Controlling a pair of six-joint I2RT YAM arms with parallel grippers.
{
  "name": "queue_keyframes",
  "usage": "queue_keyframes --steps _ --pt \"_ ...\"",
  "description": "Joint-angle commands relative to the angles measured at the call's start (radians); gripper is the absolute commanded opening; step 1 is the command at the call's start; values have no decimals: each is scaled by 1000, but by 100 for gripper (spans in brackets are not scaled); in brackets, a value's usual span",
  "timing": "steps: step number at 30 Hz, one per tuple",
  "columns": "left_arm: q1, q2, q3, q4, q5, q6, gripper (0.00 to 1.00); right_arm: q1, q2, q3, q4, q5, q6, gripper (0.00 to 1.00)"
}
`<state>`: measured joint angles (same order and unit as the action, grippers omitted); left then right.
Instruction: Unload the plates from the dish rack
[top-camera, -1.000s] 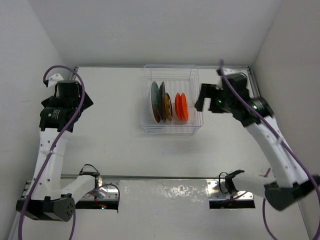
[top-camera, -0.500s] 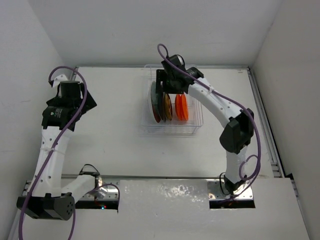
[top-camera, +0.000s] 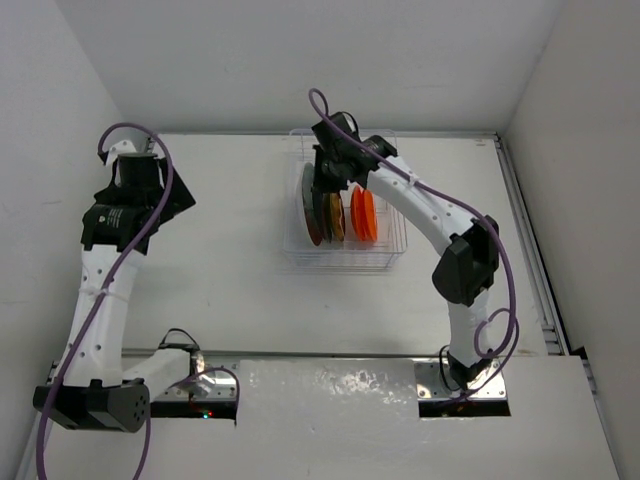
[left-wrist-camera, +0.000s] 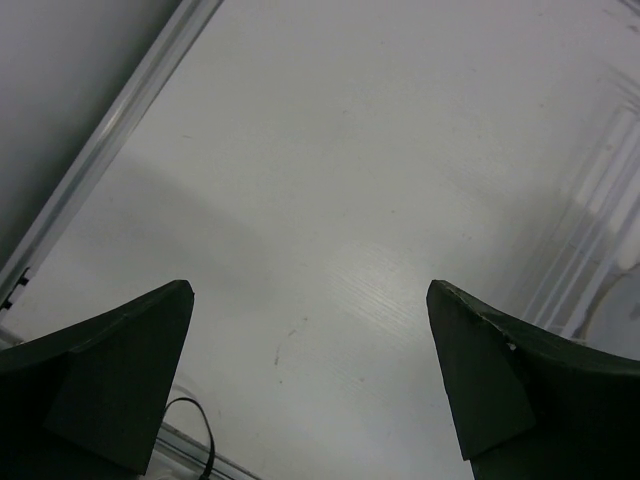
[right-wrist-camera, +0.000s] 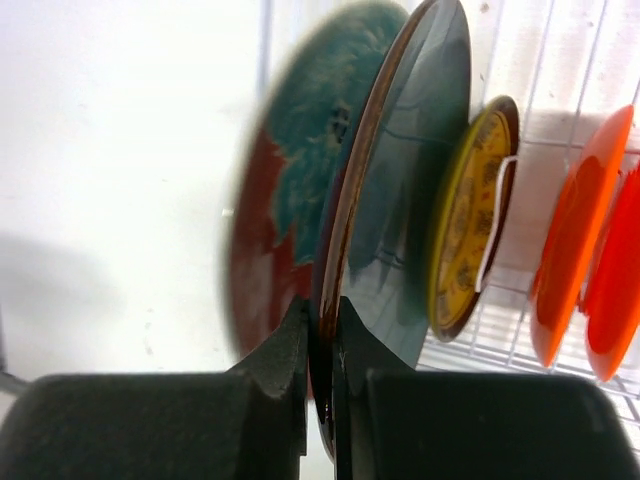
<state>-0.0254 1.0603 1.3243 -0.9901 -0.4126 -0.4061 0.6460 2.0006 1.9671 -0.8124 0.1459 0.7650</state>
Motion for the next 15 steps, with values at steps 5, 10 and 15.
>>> queue_keyframes --steps 5,10,15 --pt "-4 79 159 79 211 -91 100 -11 -266 102 133 18 31 0" --pt "-4 176 308 99 405 -227 100 -37 -362 153 90 -118 -186 0" --pt "-2 245 354 201 754 -461 100 -17 -349 225 -130 -336 -655 0"
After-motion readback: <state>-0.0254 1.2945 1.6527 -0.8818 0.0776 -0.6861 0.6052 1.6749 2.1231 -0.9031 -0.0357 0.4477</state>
